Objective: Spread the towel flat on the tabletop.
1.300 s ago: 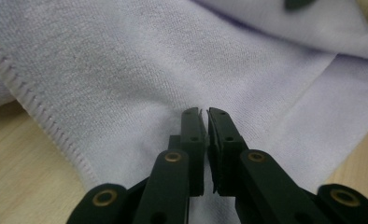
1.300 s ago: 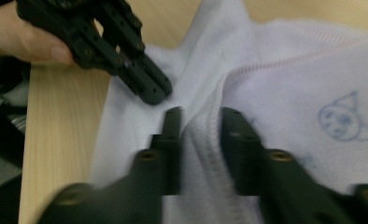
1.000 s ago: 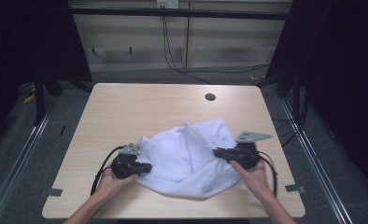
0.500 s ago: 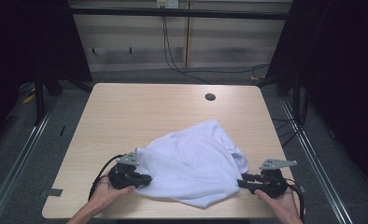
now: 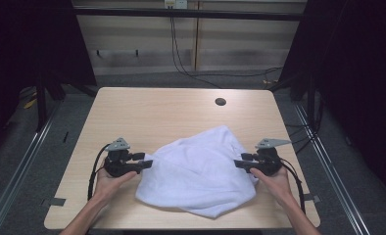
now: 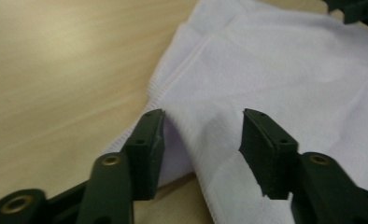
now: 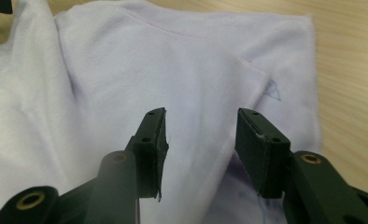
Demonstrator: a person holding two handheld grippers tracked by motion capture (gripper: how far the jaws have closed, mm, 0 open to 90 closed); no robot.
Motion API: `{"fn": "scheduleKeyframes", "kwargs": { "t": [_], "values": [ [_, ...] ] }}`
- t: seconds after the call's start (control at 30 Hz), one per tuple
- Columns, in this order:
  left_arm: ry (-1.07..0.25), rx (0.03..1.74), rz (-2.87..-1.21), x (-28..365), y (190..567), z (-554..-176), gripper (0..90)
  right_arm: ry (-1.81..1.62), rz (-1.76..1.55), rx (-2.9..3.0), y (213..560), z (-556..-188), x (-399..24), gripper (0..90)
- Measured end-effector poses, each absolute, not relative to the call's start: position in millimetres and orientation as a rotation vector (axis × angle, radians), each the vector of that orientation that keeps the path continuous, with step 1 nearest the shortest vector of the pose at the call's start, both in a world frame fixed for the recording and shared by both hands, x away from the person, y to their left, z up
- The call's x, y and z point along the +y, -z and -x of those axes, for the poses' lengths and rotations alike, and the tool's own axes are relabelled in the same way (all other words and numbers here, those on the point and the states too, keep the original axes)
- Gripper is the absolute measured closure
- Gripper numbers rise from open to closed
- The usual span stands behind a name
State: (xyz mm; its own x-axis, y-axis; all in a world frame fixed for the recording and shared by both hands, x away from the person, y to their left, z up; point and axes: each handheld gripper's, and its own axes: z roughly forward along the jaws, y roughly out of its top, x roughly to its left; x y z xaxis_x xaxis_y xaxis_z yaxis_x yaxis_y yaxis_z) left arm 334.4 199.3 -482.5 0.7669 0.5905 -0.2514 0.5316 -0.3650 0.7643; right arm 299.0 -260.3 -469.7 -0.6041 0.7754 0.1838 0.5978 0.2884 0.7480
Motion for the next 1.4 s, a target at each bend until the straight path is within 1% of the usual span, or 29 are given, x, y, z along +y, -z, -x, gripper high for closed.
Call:
{"fn": "scheduleKeyframes", "kwargs": {
  "t": [0.03, 0.07, 0.1, 0.13, 0.17, 0.2, 0.23, 0.27, 0.37, 0.4, 0.43, 0.5, 0.53, 0.57, 0.63, 0.67, 0.7, 0.73, 0.83, 0.9, 0.93, 0.97, 1.03, 1.13, 1.2, 1.23, 1.27, 1.33, 1.4],
  "values": [
    [-0.061, 0.817, -2.080, 195.1, 485.1, -333.6, 68.2, -1.197, -1.269, 2.351, 473.7, -307.6, -254.9, 52.9],
    [-0.036, 0.781, -2.135, 187.7, 487.9, -329.7, 85.5, -1.174, -1.286, 2.371, 480.2, -317.6, -247.6, 56.0],
    [-0.036, 0.781, -2.135, 187.7, 487.9, -329.7, 87.8, -1.147, -1.279, 2.385, 483.8, -321.1, -243.4, 66.4],
    [0.003, 0.744, -2.168, 183.8, 487.4, -323.4, 88.1, -1.120, -1.264, 2.398, 486.4, -322.1, -239.9, 74.7],
    [0.003, 0.744, -2.168, 183.8, 487.4, -323.4, 88.2, -1.120, -1.264, 2.398, 486.4, -322.1, -239.9, 74.7],
    [0.014, 0.734, -2.178, 183.9, 486.7, -319.4, 88.2, -1.109, -1.250, 2.397, 488.1, -320.9, -237.6, 82.0],
    [0.025, 0.717, -2.198, 186.4, 486.9, -310.9, 88.3, -1.075, -1.235, 2.424, 487.5, -314.8, -235.5, 86.2],
    [0.025, 0.717, -2.198, 186.4, 486.9, -310.9, 88.3, -1.075, -1.235, 2.424, 487.5, -314.8, -235.5, 86.2],
    [0.068, 0.713, -2.233, 191.7, 490.5, -301.1, 88.5, -1.018, -1.243, 2.440, 487.0, -297.2, -240.7, 86.5],
    [0.099, 0.707, -2.253, 193.6, 492.5, -295.8, 88.4, -1.018, -1.272, 2.445, 489.7, -284.8, -245.4, 86.4],
    [0.099, 0.707, -2.253, 193.6, 492.5, -295.8, 88.4, -1.018, -1.272, 2.445, 489.7, -284.8, -245.4, 86.4],
    [0.124, 0.703, -2.258, 194.5, 492.7, -291.1, 88.3, -1.016, -1.287, 2.454, 488.8, -268.1, -252.1, 85.2],
    [0.139, 0.703, -2.259, 195.2, 492.3, -289.1, 87.7, -1.014, -1.294, 2.469, 487.5, -254.8, -257.1, 79.7],
    [0.144, 0.705, -2.255, 195.5, 492.1, -287.6, 87.7, -1.014, -1.294, 2.469, 487.5, -254.8, -257.1, 79.7],
    [0.142, 0.695, -2.246, 197.4, 490.4, -286.7, 80.6, -1.031, -1.285, 2.467, 486.6, -246.9, -261.2, 72.0],
    [0.143, 0.696, -2.226, 198.5, 489.4, -287.3, 75.3, -1.064, -1.279, 2.441, 484.3, -244.1, -267.7, 65.8],
    [0.147, 0.691, -2.205, 201.0, 486.5, -289.2, 75.3, -1.064, -1.279, 2.441, 484.3, -244.1, -267.7, 65.8],
    [0.145, 0.692, -2.127, 208.5, 478.2, -293.8, 72.8, -1.116, -1.297, 2.392, 480.8, -248.1, -276.4, 63.1],
    [0.127, 0.690, -2.070, 213.3, 473.1, -300.9, 74.6, -1.154, -1.320, 2.350, 476.3, -256.0, -284.5, 62.9],
    [0.098, 0.733, -2.015, 214.0, 467.3, -316.8, 74.1, -1.166, -1.325, 2.342, 475.4, -265.3, -288.0, 63.9],
    [0.037, 0.770, -1.988, 216.1, 462.6, -332.7, 74.1, -1.127, -1.331, 2.345, 478.2, -278.6, -288.0, 64.2],
    [0.037, 0.770, -1.988, 216.1, 462.6, -332.7, 74.2, -1.128, -1.339, 2.337, 480.7, -284.1, -287.6, 64.2],
    [0.018, 0.827, -1.925, 221.9, 464.0, -350.0, 74.1, -1.153, -1.346, 2.336, 484.4, -289.6, -286.4, 63.9],
    [0.003, 0.891, -1.922, 224.8, 472.9, -367.3, 72.5, -1.132, -1.339, 2.368, 491.6, -298.9, -280.0, 63.4],
    [0.027, 0.926, -1.982, 219.0, 489.1, -375.7, 66.5, -1.147, -1.349, 2.378, 495.8, -306.4, -272.9, 63.8],
    [0.027, 0.926, -1.982, 219.0, 489.1, -375.7, 63.7, -1.147, -1.349, 2.378, 495.8, -306.4, -272.9, 63.8],
    [0.046, 0.911, -2.005, 216.4, 492.7, -375.6, 63.7, -1.142, -1.344, 2.388, 496.2, -307.5, -269.9, 64.1],
    [0.049, 0.898, -2.067, 208.9, 497.3, -373.0, 59.4, -1.123, -1.338, 2.408, 497.6, -307.8, -264.6, 70.2],
    [0.051, 0.881, -2.109, 202.0, 501.1, -370.1, 54.8, -1.101, -1.331, 2.418, 499.9, -306.6, -261.1, 80.1]
  ]
}}
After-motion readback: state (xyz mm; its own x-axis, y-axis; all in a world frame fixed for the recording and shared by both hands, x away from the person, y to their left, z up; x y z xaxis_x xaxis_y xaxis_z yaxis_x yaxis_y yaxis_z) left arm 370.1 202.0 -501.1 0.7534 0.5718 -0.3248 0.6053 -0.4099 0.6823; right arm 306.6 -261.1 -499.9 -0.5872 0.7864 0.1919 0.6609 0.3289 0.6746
